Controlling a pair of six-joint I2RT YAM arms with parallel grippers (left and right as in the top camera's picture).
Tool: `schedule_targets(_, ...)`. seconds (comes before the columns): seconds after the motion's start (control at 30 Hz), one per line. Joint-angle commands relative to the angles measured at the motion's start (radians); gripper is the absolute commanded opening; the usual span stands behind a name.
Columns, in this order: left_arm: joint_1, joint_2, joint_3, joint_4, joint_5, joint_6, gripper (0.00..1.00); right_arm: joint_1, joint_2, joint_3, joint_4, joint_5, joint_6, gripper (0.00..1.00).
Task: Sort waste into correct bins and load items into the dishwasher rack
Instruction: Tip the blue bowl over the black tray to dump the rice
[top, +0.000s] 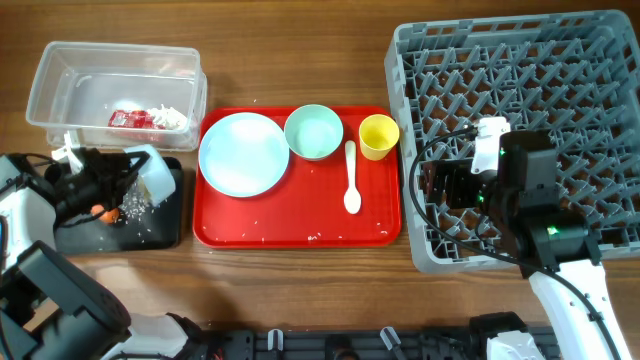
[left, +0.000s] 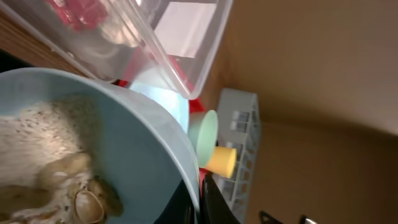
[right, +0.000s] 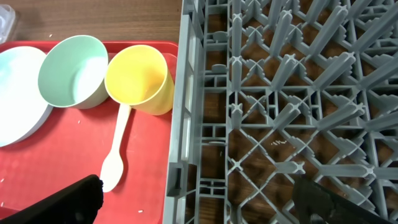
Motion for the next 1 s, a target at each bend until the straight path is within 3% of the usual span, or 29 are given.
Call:
schedule_targets(0.0, 0.042, 0.014, -0.010, -0.021, 0.106, 0.024, 0.04, 0.002, 0.002, 0.018, -0.001, -0.005, 0.003, 1.00)
schedule_targets(0.2, 0.111, 0.014, -0.027, -0.032, 0.118, 0.027, 0.04, 0.002, 0.002, 0.018, -0.005, -0.005, 0.003, 1.00)
schedule_targets(0.3, 0.134, 0.014, -0.027, -0.091, 0.219, 0.027, 0.04, 0.002, 0.002, 0.018, -0.009, -0.005, 0.003, 1.00)
schedule_targets(0.33, 0.135, 0.014, -0.027, -0.038, 0.185, 0.027, 0.04, 0.002, 0.002, 0.018, -0.009, -0.005, 0.003, 1.00)
schedule_targets(0.37, 0.135, 0.014, -0.027, -0.008, 0.111, -0.050, 0.04, 0.002, 0.002, 0.018, -0.009, -0.005, 0.004, 1.00)
schedule_targets(0.43, 0.134, 0.014, -0.027, -0.060, 0.243, -0.021, 0.04, 0.002, 0.002, 0.018, -0.011, -0.005, 0.004, 1.00)
schedule_targets(0.63, 0.138, 0.014, -0.027, -0.009, 0.108, -0.042, 0.04, 0.002, 0.002, 0.018, -0.011, -0.005, 0.003, 1.00)
schedule_targets(0.67, 0.138, 0.017, -0.027, -0.006, 0.074, -0.096, 0.04, 0.002, 0.003, 0.018, -0.011, -0.005, 0.003, 1.00)
schedule_targets(0.77, 0.142, 0.017, -0.027, -0.003, 0.159, -0.074, 0.04, 0.002, 0.004, 0.018, -0.010, -0.005, 0.003, 1.00)
schedule_targets(0.83, 0.142, 0.018, -0.027, 0.023, 0.013, -0.150, 0.04, 0.002, 0.004, 0.018, -0.009, -0.005, 0.003, 1.00)
schedule_targets(0.87, 0.142, 0.018, -0.027, 0.012, 0.036, -0.138, 0.04, 0.002, 0.004, 0.018, -0.010, -0.005, 0.003, 1.00)
schedule_targets(0.9, 0.139, 0.018, -0.027, -0.018, 0.269, 0.046, 0.04, 0.002, 0.004, 0.018, -0.011, -0.005, 0.003, 1.00)
schedule_targets(0.93, 0.139, 0.018, -0.027, 0.011, 0.253, 0.038, 0.04, 0.002, 0.004, 0.018, -0.010, -0.005, 0.003, 1.00)
schedule_targets(0.97, 0.141, 0.020, -0.027, 0.041, 0.101, -0.140, 0.04, 0.002, 0.004, 0.018, -0.008, -0.005, 0.003, 1.00)
